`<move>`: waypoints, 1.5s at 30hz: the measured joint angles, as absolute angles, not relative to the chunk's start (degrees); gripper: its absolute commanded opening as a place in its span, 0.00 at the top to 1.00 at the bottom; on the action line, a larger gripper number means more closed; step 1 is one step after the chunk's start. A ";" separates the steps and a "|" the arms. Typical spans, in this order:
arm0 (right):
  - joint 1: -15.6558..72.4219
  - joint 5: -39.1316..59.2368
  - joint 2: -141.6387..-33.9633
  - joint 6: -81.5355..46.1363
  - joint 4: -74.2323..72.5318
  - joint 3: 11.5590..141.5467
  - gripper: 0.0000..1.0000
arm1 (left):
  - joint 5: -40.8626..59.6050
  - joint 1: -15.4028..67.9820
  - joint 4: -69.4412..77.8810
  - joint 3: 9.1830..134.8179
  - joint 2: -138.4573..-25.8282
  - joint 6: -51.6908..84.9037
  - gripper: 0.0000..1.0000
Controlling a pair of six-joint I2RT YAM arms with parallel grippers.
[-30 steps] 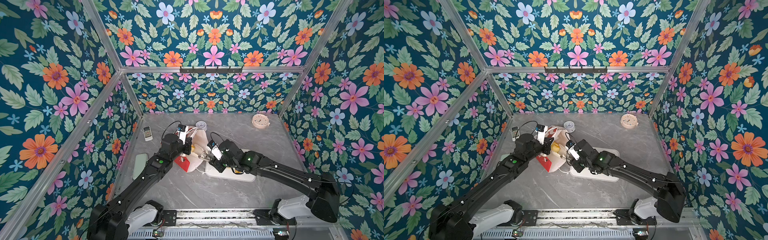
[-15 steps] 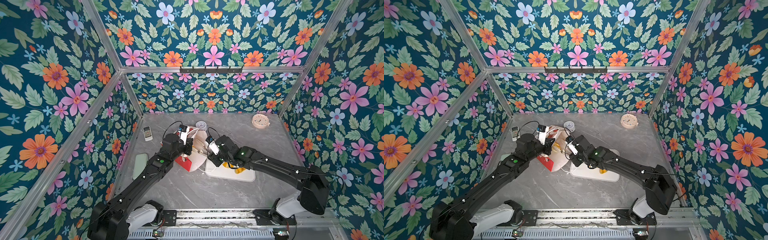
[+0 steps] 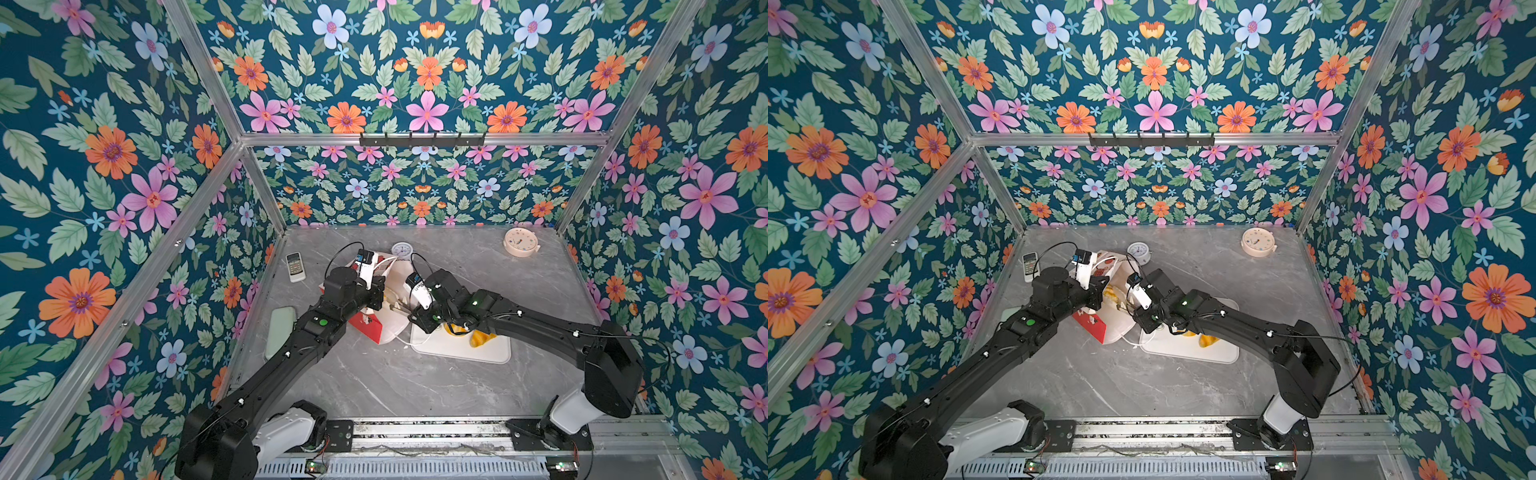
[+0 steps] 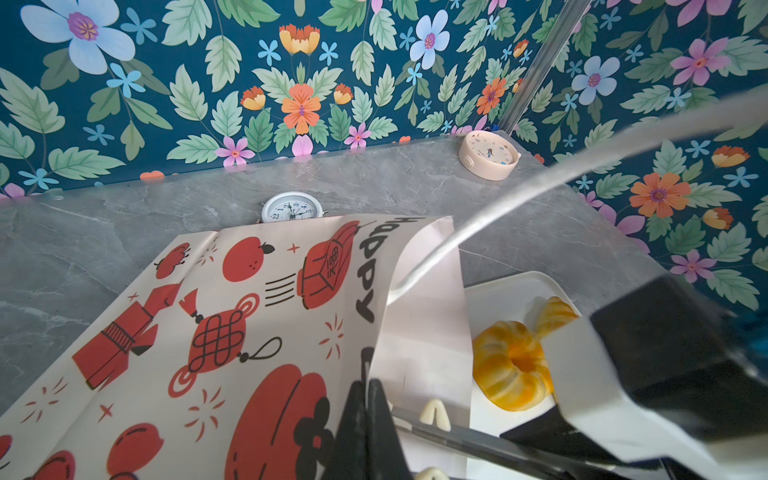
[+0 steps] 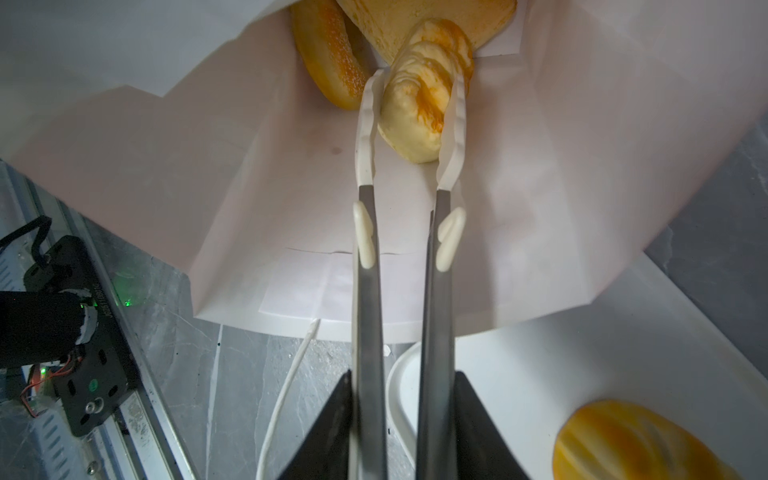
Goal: Take the fake bread out of the paper bag
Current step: 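Move the open tongs back into the bag toward the pale bun, then pinch the pale twisted bun with the tongs and pull it out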
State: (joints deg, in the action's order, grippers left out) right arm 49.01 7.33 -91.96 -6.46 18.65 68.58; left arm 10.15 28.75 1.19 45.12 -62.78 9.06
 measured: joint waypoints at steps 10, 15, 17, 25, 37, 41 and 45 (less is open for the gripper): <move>49.01 8.27 -91.92 -6.92 18.09 67.88 0.92 | 9.76 28.75 0.34 45.10 -62.33 9.06 1.00; 49.01 8.84 -88.84 -6.85 18.13 66.43 0.96 | 9.74 28.77 0.73 44.97 -62.33 9.08 1.00; 49.01 8.80 -87.24 -6.57 18.39 65.82 0.98 | 9.26 28.77 1.17 44.80 -62.35 9.10 1.00; 49.01 7.16 -78.06 -5.58 21.76 62.00 1.00 | 7.60 28.77 3.11 44.38 -62.85 10.15 1.00; 49.01 5.56 -58.89 -6.04 33.06 57.71 1.00 | 5.30 28.86 4.75 44.38 -65.01 10.59 1.00; 49.36 4.40 -53.43 -7.16 39.42 59.13 1.00 | 4.36 28.84 5.17 44.38 -65.52 10.72 1.00; 49.43 1.52 -48.05 -8.60 46.04 60.60 1.00 | 3.62 28.84 5.61 44.38 -65.71 10.90 1.00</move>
